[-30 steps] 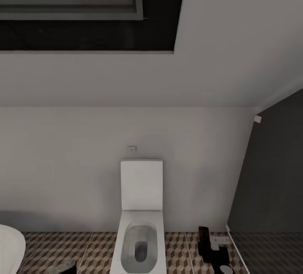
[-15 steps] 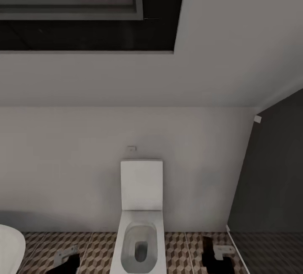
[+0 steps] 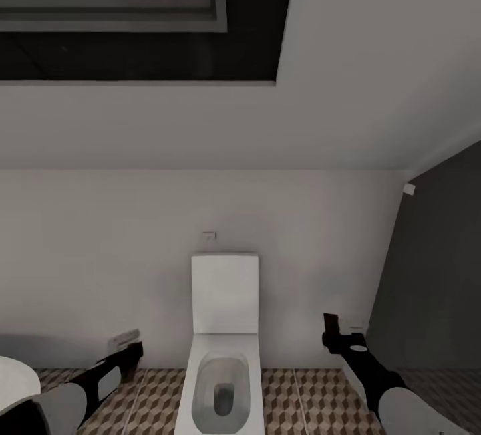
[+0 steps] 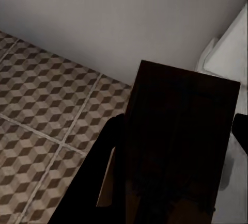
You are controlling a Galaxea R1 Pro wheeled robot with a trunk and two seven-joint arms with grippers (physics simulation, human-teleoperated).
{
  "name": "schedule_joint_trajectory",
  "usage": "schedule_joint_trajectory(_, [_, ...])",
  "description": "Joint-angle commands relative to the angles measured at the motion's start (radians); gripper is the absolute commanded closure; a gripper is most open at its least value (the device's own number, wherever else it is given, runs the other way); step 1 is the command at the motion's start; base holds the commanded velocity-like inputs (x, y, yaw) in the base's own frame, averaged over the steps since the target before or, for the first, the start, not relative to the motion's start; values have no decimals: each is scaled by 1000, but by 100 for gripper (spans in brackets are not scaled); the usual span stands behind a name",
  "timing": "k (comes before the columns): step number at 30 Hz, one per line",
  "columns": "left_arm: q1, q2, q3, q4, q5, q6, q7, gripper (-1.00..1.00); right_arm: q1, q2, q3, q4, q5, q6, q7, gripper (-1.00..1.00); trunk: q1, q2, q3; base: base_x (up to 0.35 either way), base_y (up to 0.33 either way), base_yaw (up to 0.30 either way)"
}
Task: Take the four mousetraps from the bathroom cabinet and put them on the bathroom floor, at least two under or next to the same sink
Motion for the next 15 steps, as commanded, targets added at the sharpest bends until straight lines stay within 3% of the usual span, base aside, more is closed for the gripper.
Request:
schedule_joint_trajectory(1, [-19, 1, -8, -1, 3, 9, 8, 100, -11, 2, -3, -2, 4, 13, 0, 100, 0, -1, -1, 0, 0, 0])
schedule_joint_trajectory(4, [-47, 2, -13, -1, 3, 32, 5, 100, -24, 5, 3, -2, 6, 22, 1, 100, 0, -1, -1, 0, 0, 0])
schedule_joint_trajectory(8, [-55, 7, -46, 2, 2, 38, 5, 100, -28, 8, 9, 3, 3, 25, 1, 100, 0, -1, -1, 0, 0, 0])
schedule_joint_trajectory(15, [-58, 100, -65, -24, -1, 43, 0, 100, -29, 12, 11, 26, -1, 39, -2, 100, 0, -1, -1, 0, 0, 0])
